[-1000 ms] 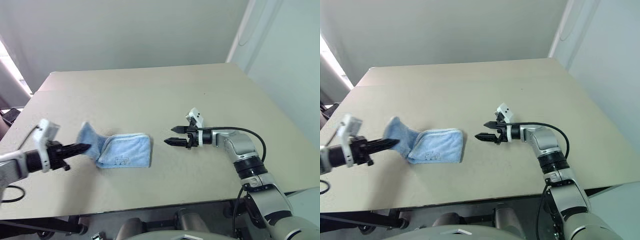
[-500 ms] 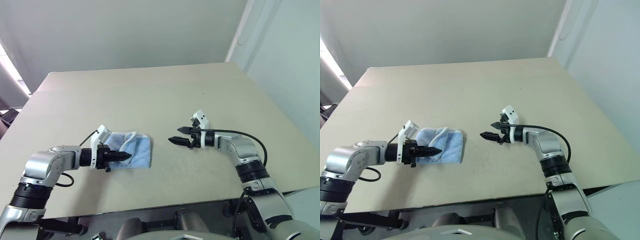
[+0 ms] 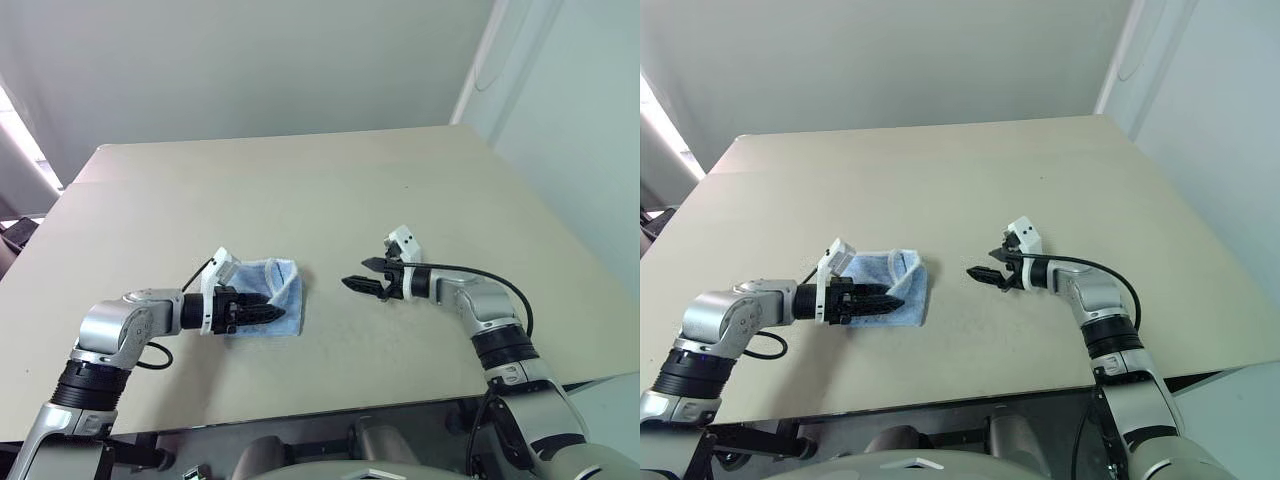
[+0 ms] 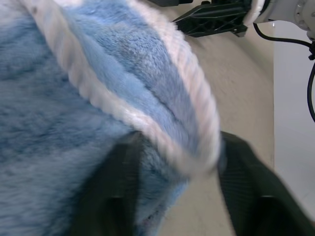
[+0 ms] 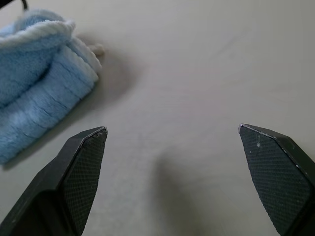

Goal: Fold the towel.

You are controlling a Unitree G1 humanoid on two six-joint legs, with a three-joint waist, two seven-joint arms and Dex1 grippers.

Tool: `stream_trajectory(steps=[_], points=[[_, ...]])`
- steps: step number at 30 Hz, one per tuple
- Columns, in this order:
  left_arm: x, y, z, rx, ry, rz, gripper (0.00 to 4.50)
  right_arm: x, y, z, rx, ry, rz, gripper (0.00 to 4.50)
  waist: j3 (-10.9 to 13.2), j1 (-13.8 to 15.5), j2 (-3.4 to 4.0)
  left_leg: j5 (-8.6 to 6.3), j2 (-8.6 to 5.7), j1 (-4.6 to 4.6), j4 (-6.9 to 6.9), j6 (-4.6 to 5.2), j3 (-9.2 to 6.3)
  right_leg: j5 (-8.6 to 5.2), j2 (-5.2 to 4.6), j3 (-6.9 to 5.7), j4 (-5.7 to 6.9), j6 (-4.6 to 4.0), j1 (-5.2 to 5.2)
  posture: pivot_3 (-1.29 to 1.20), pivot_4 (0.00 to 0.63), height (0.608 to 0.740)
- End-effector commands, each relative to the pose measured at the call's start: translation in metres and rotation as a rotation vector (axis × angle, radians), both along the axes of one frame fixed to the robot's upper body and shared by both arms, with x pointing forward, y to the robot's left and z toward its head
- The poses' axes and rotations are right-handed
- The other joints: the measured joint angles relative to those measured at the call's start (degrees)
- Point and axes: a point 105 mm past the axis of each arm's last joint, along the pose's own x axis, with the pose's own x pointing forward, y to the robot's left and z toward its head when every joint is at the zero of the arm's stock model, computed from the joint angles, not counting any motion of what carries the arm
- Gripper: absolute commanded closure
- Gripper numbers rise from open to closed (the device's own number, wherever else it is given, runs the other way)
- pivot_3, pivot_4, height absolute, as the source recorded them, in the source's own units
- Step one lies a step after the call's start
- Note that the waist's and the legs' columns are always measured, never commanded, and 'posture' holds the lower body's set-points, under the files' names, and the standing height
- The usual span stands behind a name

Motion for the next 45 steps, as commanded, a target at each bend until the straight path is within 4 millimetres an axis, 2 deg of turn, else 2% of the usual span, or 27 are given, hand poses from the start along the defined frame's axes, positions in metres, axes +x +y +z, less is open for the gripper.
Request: stream_trajectory(steps=[1, 4, 7, 12, 17, 21, 26, 30, 33, 41, 45], points=[[-0.005, -0.007, 0.012, 0.003, -0.083, -0.042, 1.64, 0.008, 0.007, 0.013, 0.013, -0.056, 0.012, 0.00, 0.0, 0.0, 0.00, 0.00, 0.00, 0.01, 0.00, 0.00, 0.00, 0.00, 0.00, 0.01, 0.00, 0.00, 0.00, 0.00, 0.000, 0.740], [-0.014, -0.016, 0.026, -0.022, -0.143, -0.090, 1.64, 0.011, 0.007, 0.013, 0.016, -0.057, 0.006, 0.00, 0.0, 0.0, 0.00, 0.00, 0.00, 0.01, 0.00, 0.00, 0.00, 0.00, -0.01, 0.04, 0.01, 0.00, 0.00, 0.00, 0.000, 0.740], [-0.015, -0.015, 0.039, -0.030, -0.207, -0.094, 1.64, 0.013, 0.008, 0.013, 0.016, -0.060, 0.008, 0.00, 0.0, 0.0, 0.00, 0.00, 0.00, 0.00, 0.05, 0.00, 0.00, 0.00, -0.01, 0.07, 0.02, -0.01, 0.01, 0.00, 0.000, 0.740], [0.000, 0.005, 0.058, 0.000, -0.386, -0.006, 1.64, 0.011, 0.012, 0.013, 0.027, -0.073, 0.020, 0.00, 0.0, 0.0, 0.00, 0.00, 0.01, 0.02, 0.14, 0.00, 0.00, -0.04, 0.02, 0.05, 0.10, -0.08, 0.02, 0.00, 0.000, 0.740], [0.023, 0.034, 0.064, 0.039, -0.514, 0.118, 1.64, 0.002, 0.016, 0.040, 0.133, -0.149, 0.096, 0.00, 0.0, 0.0, 0.01, 0.00, 0.01, 0.00, 0.26, 0.00, 0.01, -0.05, 0.02, 0.02, 0.13, -0.09, 0.05, 0.00, 0.000, 0.740], [0.036, 0.038, 0.053, 0.038, -0.560, 0.159, 1.64, -0.017, 0.022, 0.059, 0.199, -0.154, 0.215, 0.00, 0.0, 0.3, 0.01, 0.00, 0.01, -0.02, 0.35, 0.00, 0.00, -0.04, 0.00, -0.02, 0.11, -0.08, 0.11, 0.00, 0.000, 0.740], [0.046, 0.013, 0.028, 0.032, -0.575, 0.133, 1.64, -0.044, 0.034, 0.071, 0.222, -0.159, 0.357, 0.00, 0.0, 1.4, -0.01, -0.01, -0.01, -0.04, 0.44, 0.01, 0.00, 0.01, -0.03, -0.03, 0.09, 0.01, 0.14, 0.00, 0.000, 0.740], [0.034, -0.010, -0.009, 0.107, -0.573, -0.002, 1.64, -0.055, 0.042, 0.068, 0.198, -0.158, 0.406, 0.00, 0.0, 1.5, -0.01, -0.01, -0.01, -0.02, 0.47, 0.01, 0.01, 0.01, -0.02, -0.03, 0.13, 0.00, 0.14, 0.00, 0.000, 0.740], [0.025, -0.015, -0.029, 0.139, -0.564, -0.058, 1.64, -0.052, 0.043, 0.063, 0.172, -0.160, 0.397, 0.00, 0.0, 1.4, -0.01, 0.00, 0.00, 0.00, 0.48, 0.01, 0.03, -0.05, 0.00, -0.02, 0.17, -0.12, 0.14, 0.00, 0.000, 0.740], [0.021, -0.007, -0.031, 0.134, -0.557, -0.062, 1.64, -0.042, 0.041, 0.057, 0.154, -0.123, 0.368, 0.00, 0.0, 1.4, 0.00, -0.01, 0.02, 0.02, 0.53, 0.01, 0.04, -0.05, -0.01, -0.03, 0.19, -0.11, 0.17, 0.00, 0.000, 0.740], [0.024, -0.007, -0.014, 0.101, -0.600, -0.046, 1.64, -0.036, 0.043, 0.056, 0.194, -0.059, 0.343, 0.00, 0.0, 1.4, -0.01, -0.01, 0.03, 0.02, 0.52, 0.01, 0.02, -0.01, 0.00, -0.03, 0.21, -0.04, 0.16, 0.00, 0.000, 0.740]])
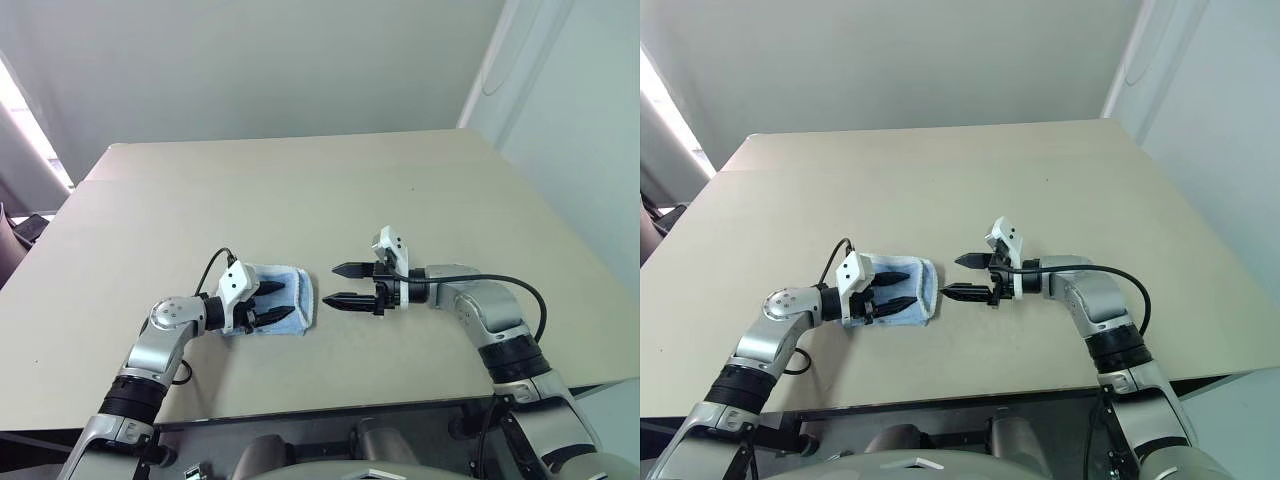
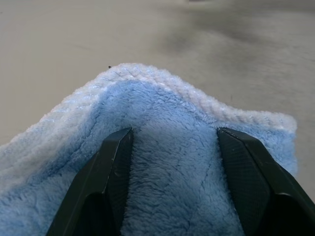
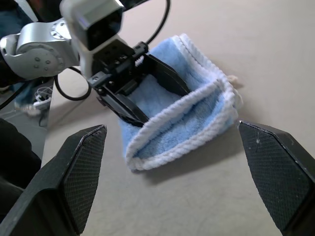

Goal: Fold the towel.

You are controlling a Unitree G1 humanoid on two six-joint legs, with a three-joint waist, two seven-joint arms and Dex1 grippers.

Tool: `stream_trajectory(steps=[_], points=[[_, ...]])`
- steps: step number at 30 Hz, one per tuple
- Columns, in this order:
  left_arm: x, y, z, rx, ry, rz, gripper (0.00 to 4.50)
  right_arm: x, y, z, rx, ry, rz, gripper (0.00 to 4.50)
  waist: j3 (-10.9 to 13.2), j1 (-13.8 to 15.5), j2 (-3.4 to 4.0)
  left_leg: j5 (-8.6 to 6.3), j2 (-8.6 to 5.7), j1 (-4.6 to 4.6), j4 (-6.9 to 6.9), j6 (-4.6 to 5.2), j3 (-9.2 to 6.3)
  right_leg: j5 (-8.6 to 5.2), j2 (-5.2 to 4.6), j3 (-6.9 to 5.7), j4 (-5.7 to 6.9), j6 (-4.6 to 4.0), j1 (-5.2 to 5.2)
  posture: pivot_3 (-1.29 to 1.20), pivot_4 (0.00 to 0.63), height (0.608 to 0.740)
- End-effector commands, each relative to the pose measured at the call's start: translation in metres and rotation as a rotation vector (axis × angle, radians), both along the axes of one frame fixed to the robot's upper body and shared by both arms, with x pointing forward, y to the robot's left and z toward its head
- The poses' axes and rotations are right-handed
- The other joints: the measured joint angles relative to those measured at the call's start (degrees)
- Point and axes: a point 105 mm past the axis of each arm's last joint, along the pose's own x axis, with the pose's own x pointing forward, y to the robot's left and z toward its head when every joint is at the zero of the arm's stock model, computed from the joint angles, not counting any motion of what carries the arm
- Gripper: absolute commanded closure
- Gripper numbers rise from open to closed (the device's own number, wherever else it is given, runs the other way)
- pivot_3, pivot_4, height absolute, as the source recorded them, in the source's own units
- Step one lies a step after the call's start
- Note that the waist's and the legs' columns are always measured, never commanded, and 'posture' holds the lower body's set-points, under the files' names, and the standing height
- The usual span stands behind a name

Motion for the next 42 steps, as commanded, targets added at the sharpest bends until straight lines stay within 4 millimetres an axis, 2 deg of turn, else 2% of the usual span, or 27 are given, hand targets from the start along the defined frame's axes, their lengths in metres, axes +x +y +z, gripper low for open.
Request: stream_trajectory(steps=[1, 6, 10, 15, 18, 23, 28, 33, 37, 40, 42], points=[[0.002, 0.006, 0.025, -0.025, -0.068, -0.002, 1.64, 0.010, 0.005, 0.012, 0.056, 0.052, -0.023, 0.00, 0.0, 0.0, 0.00, 0.00, 0.01, 0.00, 0.00, 0.00, 0.00, 0.00, 0.00, 0.00, 0.00, 0.00, 0.00, 0.00, 0.000, 0.740], [-0.009, 0.021, 0.061, -0.044, -0.135, -0.001, 1.64, 0.011, 0.007, -0.001, 0.063, 0.288, -0.049, 0.00, 0.0, 0.0, 0.00, 0.00, 0.04, -0.03, -0.01, 0.00, -0.02, 0.00, -0.05, 0.00, 0.04, -0.01, -0.05, 0.00, 0.000, 0.740], [-0.027, 0.039, 0.072, 0.001, -0.133, 0.014, 1.64, 0.010, 0.011, -0.016, 0.033, 0.463, -0.080, 0.00, 0.0, -0.1, 0.01, 0.00, 0.05, -0.05, -0.02, 0.00, -0.02, -0.04, -0.15, 0.01, 0.02, -0.10, -0.08, 0.00, 0.000, 0.740], [-0.043, 0.062, 0.068, 0.043, -0.109, 0.103, 1.64, 0.002, 0.022, -0.016, 0.077, 0.617, -0.049, 0.00, 0.0, -0.1, 0.04, 0.00, 0.06, -0.08, -0.03, 0.00, -0.02, -0.06, -0.16, 0.00, 0.02, -0.13, -0.13, 0.00, 0.000, 0.740], [-0.050, 0.067, 0.064, 0.039, -0.086, 0.144, 1.64, -0.002, 0.031, -0.021, 0.077, 0.676, -0.038, 0.00, 0.0, 0.0, 0.04, 0.00, 0.07, -0.05, -0.03, 0.00, -0.02, -0.06, -0.15, -0.01, 0.04, -0.13, -0.12, 0.00, 0.000, 0.740], [-0.056, 0.066, 0.058, 0.033, -0.066, 0.187, 1.64, -0.010, 0.052, -0.026, 0.080, 0.731, -0.013, 0.00, 0.0, -0.1, 0.04, 0.00, 0.06, -0.08, -0.03, 0.00, -0.02, -0.06, -0.15, -0.04, 0.02, -0.12, -0.11, 0.00, 0.000, 0.740], [-0.061, 0.060, 0.051, 0.039, -0.049, 0.190, 1.64, -0.006, 0.070, -0.029, 0.099, 0.767, -0.045, 0.00, 0.0, -0.5, 0.04, -0.01, 0.07, -0.08, -0.04, -0.01, -0.02, -0.04, -0.15, -0.03, 0.05, -0.11, -0.13, 0.00, 0.000, 0.740], [-0.062, 0.059, 0.048, 0.044, -0.036, 0.206, 1.64, 0.005, 0.080, -0.032, 0.135, 0.827, -0.118, 0.00, 0.0, -1.6, 0.03, -0.01, 0.10, -0.01, -0.04, -0.02, -0.04, -0.03, -0.13, -0.03, 0.14, -0.15, -0.12, 0.00, 0.000, 0.740], [-0.059, 0.064, 0.049, 0.058, -0.051, 0.235, 1.64, 0.003, 0.086, -0.032, 0.150, 0.856, -0.125, 0.00, 0.0, -1.8, 0.04, -0.01, 0.11, 0.04, -0.03, -0.02, -0.04, -0.02, -0.10, -0.01, 0.22, -0.16, -0.12, 0.00, 0.000, 0.740], [-0.056, 0.073, 0.051, 0.066, -0.060, 0.266, 1.61, 0.003, 0.084, -0.040, 0.130, 0.890, -0.163, 0.61, 0.0, -1.8, 0.05, -0.01, 0.12, 0.04, -0.03, -0.02, -0.05, -0.03, -0.09, -0.02, 0.24, -0.16, -0.13, 0.00, 0.000, 0.740], [-0.056, 0.076, 0.050, 0.082, -0.064, 0.274, 1.61, -0.001, 0.083, -0.046, 0.089, 0.894, -0.166, 1.27, 0.0, -1.8, 0.06, -0.01, 0.12, 0.02, -0.04, -0.02, -0.05, -0.03, -0.09, -0.02, 0.23, -0.16, -0.15, 0.00, 0.000, 0.740]])
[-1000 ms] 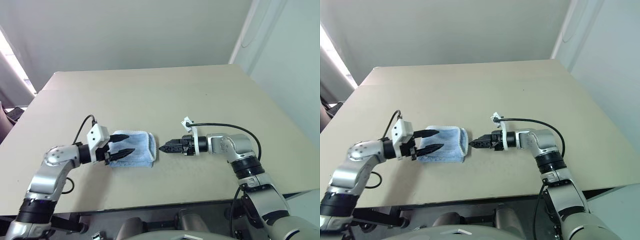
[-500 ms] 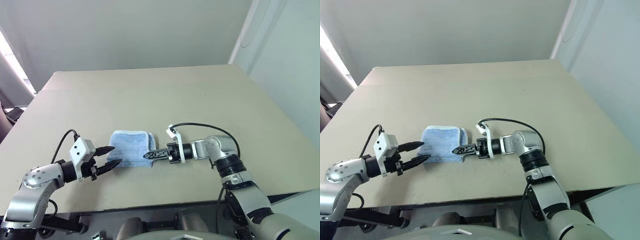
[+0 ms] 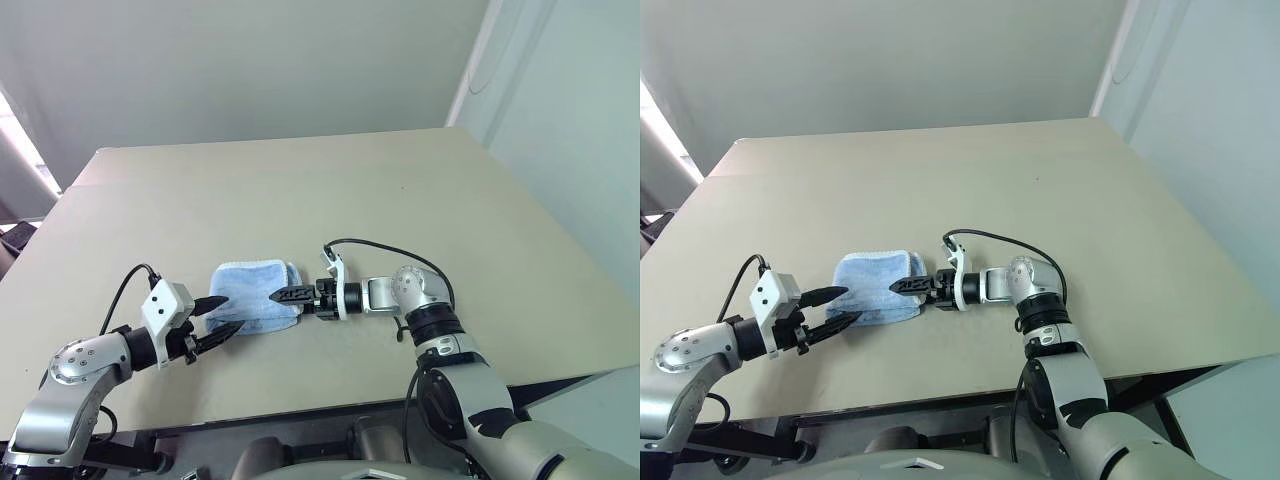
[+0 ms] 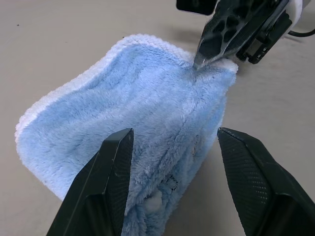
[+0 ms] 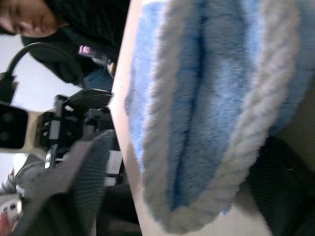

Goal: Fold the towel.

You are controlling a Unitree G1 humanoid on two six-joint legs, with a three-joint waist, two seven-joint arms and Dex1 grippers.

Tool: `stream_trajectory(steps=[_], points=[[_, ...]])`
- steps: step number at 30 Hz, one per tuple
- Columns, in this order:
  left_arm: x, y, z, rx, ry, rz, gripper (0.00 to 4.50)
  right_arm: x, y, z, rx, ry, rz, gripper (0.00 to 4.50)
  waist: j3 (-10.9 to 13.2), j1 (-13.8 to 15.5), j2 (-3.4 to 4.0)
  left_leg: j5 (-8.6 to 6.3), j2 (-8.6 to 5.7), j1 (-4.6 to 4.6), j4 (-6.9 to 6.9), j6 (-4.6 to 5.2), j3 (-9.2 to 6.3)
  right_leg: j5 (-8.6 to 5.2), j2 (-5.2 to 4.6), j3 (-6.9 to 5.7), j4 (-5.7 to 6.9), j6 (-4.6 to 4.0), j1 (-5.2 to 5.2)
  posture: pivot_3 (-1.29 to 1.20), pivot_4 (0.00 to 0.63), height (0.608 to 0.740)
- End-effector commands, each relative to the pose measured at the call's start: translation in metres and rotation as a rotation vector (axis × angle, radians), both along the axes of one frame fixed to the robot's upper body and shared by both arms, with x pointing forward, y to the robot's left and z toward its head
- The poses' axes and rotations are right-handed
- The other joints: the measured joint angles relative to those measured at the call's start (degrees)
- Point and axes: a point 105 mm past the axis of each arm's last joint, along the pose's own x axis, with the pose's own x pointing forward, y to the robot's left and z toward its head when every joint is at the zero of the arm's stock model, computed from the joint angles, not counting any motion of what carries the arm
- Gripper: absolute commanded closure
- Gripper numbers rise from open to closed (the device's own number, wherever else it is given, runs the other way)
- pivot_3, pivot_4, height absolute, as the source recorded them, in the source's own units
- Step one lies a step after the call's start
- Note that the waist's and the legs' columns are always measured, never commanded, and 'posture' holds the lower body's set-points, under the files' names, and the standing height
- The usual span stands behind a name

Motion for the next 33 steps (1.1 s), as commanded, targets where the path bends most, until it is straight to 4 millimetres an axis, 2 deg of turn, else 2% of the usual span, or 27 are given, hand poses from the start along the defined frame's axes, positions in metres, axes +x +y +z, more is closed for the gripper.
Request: stream_trajectory(steps=[1, 6, 9, 13, 15, 21, 25, 27, 30, 33], points=[[0.004, 0.009, 0.010, 0.033, -0.051, 0.022, 1.61, -0.003, 0.001, -0.003, -0.045, -0.001, 0.020, 1.69, 0.0, 0.0, 0.01, 0.00, 0.00, -0.02, 0.00, 0.00, 0.00, 0.00, -0.01, 0.00, -0.01, 0.00, -0.01, 0.00, 0.000, 0.740], [0.005, 0.010, 0.009, 0.035, -0.050, 0.026, 1.61, -0.007, 0.005, 0.000, -0.046, 0.000, 0.044, 3.57, -0.1, 0.0, -0.06, 0.00, 0.00, -0.05, -0.09, 0.00, 0.00, 0.00, -0.01, -0.01, -0.16, 0.01, -0.01, 0.00, 0.000, 0.740], [0.008, 0.011, 0.011, 0.033, -0.058, 0.035, 1.61, -0.007, 0.008, 0.007, -0.021, -0.004, 0.050, 4.47, -0.1, -0.1, -0.05, 0.00, 0.01, 0.02, -0.08, 0.00, 0.00, -0.01, -0.01, -0.01, -0.15, -0.01, 0.05, 0.00, 0.000, 0.740], [0.010, 0.017, 0.015, 0.025, -0.070, 0.064, 1.61, -0.005, 0.008, 0.021, 0.024, -0.040, 0.049, 4.47, -0.1, -0.1, -0.04, 0.00, 0.03, 0.01, -0.04, 0.00, -0.01, -0.02, 0.01, -0.01, -0.15, -0.02, 0.05, 0.00, 0.000, 0.740], [0.012, 0.026, 0.020, 0.003, -0.081, 0.111, 1.61, 0.002, 0.007, 0.032, 0.050, -0.066, 0.027, 4.47, 0.0, -0.1, 0.00, 0.00, 0.02, -0.05, -0.06, 0.00, -0.01, 0.00, 0.01, -0.01, -0.15, -0.02, -0.01, 0.00, 0.000, 0.740], [0.021, 0.068, 0.040, -0.045, -0.141, 0.312, 1.61, 0.038, 0.027, 0.085, 0.149, -0.209, -0.033, 4.47, 0.0, -0.3, 0.05, 0.00, 0.03, -0.50, -0.11, 0.00, -0.01, 0.13, 0.01, -0.04, -0.12, 0.15, -0.48, 0.00, 0.000, 0.740], [0.014, 0.080, 0.049, -0.048, -0.147, 0.348, 1.61, 0.062, 0.040, 0.118, 0.212, -0.288, -0.093, 4.47, 0.0, -0.5, 0.01, 0.01, 0.02, -0.84, -0.10, -0.01, -0.05, 0.14, -0.02, -0.08, -0.02, 0.13, -0.84, 0.00, 0.000, 0.740], [0.009, 0.082, 0.049, -0.044, -0.134, 0.360, 1.61, 0.074, 0.042, 0.127, 0.226, -0.315, -0.140, 4.47, 0.0, -0.6, 0.00, 0.00, 0.00, -0.91, -0.13, -0.02, -0.05, 0.15, -0.11, -0.09, -0.04, 0.13, -0.88, 0.00, 0.000, 0.740], [0.002, 0.086, 0.047, -0.042, -0.100, 0.388, 1.61, 0.092, 0.038, 0.123, 0.182, -0.339, -0.243, 4.47, -0.1, -0.9, -0.02, -0.01, -0.06, -0.98, -0.25, -0.04, -0.09, 0.15, -0.24, -0.11, -0.25, 0.12, -0.86, 0.00, 0.000, 0.740], [-0.009, 0.088, 0.039, -0.027, -0.024, 0.403, 1.61, 0.102, 0.030, 0.099, 0.066, -0.380, -0.313, 4.47, -0.1, -1.4, -0.02, -0.02, -0.12, -1.01, -0.34, -0.06, -0.12, 0.15, -0.36, -0.13, -0.37, 0.12, -0.85, 0.00, 0.000, 0.740]])
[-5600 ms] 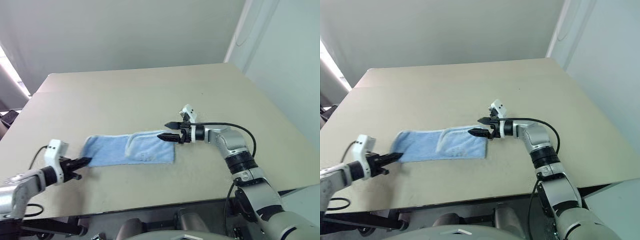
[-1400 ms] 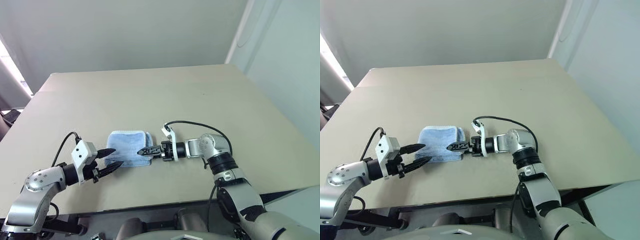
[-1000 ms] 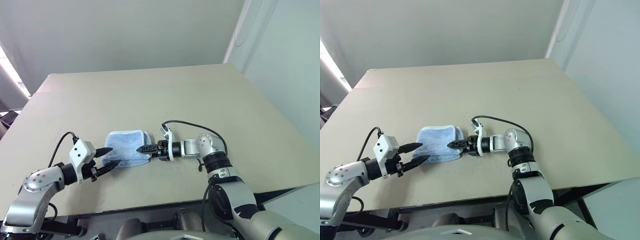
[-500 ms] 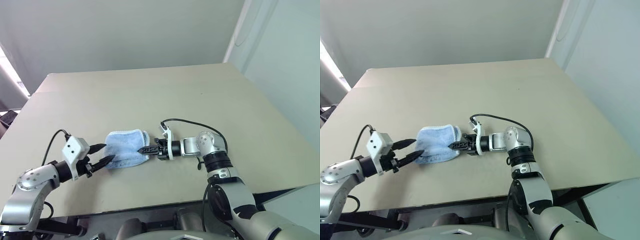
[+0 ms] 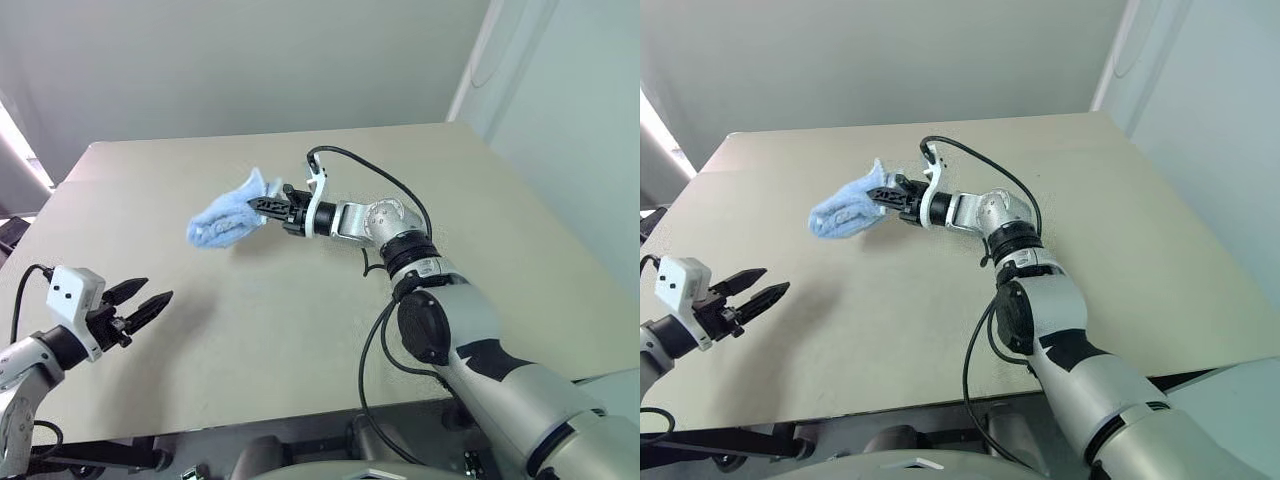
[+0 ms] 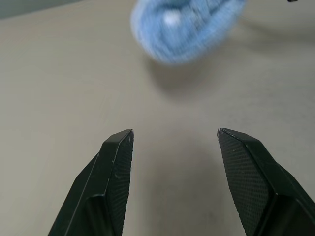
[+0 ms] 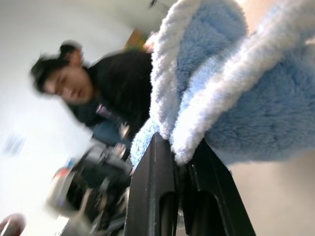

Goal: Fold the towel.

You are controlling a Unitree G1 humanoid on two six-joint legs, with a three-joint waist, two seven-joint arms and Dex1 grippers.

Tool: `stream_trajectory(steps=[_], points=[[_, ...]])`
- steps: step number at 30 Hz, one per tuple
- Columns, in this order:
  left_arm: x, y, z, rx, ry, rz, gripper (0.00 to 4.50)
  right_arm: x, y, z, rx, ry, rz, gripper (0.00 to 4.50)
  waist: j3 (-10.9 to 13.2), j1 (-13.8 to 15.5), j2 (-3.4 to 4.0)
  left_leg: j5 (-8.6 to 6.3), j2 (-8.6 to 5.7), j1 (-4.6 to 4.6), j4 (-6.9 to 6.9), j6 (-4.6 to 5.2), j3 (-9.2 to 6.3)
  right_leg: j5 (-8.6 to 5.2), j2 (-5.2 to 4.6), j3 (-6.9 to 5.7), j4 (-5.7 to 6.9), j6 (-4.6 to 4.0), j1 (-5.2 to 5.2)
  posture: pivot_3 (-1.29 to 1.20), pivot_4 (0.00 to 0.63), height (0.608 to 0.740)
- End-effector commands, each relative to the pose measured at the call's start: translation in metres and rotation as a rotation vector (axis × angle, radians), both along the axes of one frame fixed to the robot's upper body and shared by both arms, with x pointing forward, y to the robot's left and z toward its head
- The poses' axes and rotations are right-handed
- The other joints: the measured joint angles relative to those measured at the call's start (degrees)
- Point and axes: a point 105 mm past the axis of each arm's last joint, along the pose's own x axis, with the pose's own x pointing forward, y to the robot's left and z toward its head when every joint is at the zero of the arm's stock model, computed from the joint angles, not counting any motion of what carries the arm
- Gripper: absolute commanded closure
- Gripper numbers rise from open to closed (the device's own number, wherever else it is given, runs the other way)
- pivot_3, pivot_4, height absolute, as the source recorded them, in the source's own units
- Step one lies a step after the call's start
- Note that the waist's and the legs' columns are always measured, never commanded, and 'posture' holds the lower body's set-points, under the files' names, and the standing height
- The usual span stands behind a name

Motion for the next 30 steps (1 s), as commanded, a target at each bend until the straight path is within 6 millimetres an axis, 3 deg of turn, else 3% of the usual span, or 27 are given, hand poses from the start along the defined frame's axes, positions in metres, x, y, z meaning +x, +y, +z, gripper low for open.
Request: stream_trajectory(steps=[1, 3, 7, 8, 12, 19, 24, 30], points=[[-0.008, 0.000, 0.009, 0.011, 0.027, 0.003, 1.61, 0.016, -0.011, -0.016, -0.132, -0.085, -0.116, 4.47, 0.0, -0.3, 0.00, 0.00, -0.01, 0.00, -0.03, 0.00, 0.00, 0.00, -0.02, 0.00, -0.02, 0.00, 0.00, 0.00, 0.000, 0.740], [-0.011, 0.000, 0.008, -0.001, 0.044, 0.017, 1.61, 0.019, -0.020, -0.043, -0.283, -0.114, -0.170, 4.47, 0.0, -0.4, 0.00, 0.00, -0.03, 0.02, -0.12, -0.01, 0.00, 0.00, -0.04, 0.01, -0.06, 0.00, -0.01, 0.00, 0.000, 0.740], [-0.013, -0.003, 0.006, 0.001, 0.052, 0.025, 1.61, 0.017, -0.034, -0.077, -0.383, -0.012, -0.244, 4.47, 0.0, -0.3, -0.01, 0.14, -0.03, 0.08, -0.47, -0.26, -0.04, -0.01, -0.05, 0.00, -0.10, -0.02, -0.08, 0.00, 0.000, 0.740], [-0.013, -0.004, 0.005, 0.002, 0.053, 0.026, 1.61, 0.015, -0.035, -0.079, -0.385, 0.004, -0.240, 3.94, 0.0, -0.4, 0.02, 0.17, -0.03, 0.08, -0.53, -0.31, -0.04, -0.01, -0.05, 0.00, -0.10, -0.04, -0.12, 0.00, 0.000, 0.740], [-0.011, -0.004, 0.005, 0.001, 0.052, 0.028, 1.61, 0.011, -0.031, -0.077, -0.381, 0.001, -0.186, 2.66, 0.0, -0.6, 0.04, 0.22, 0.00, 0.12, -0.56, -0.38, -0.05, -0.05, -0.02, 0.00, -0.03, -0.16, -0.14, 0.00, 0.000, 0.740], [-0.008, -0.006, 0.003, -0.004, 0.066, 0.014, 1.61, 0.012, -0.032, -0.066, -0.361, -0.026, -0.138, 0.02, 0.0, -0.5, 0.01, 0.26, -0.01, 0.18, -0.55, -0.41, -0.06, 0.02, 0.03, 0.00, 0.02, -0.11, -0.09, 0.00, 0.000, 0.740], [-0.006, -0.006, 0.001, -0.017, 0.073, 0.012, 1.61, 0.013, -0.039, -0.053, -0.317, -0.061, -0.090, 0.02, 0.0, -0.4, 0.01, 0.26, -0.01, 0.16, -0.53, -0.41, -0.06, 0.02, 0.03, -0.01, 0.01, -0.10, -0.08, 0.00, 0.000, 0.740], [-0.006, -0.008, -0.004, -0.018, 0.085, -0.005, 1.61, 0.008, -0.053, -0.023, -0.426, -0.418, 0.141, 0.02, 0.0, -0.4, 0.02, 0.26, -0.01, 0.14, -0.52, -0.41, -0.06, 0.02, 0.09, -0.02, 0.01, -0.08, -0.10, 0.00, 0.000, 0.740]])
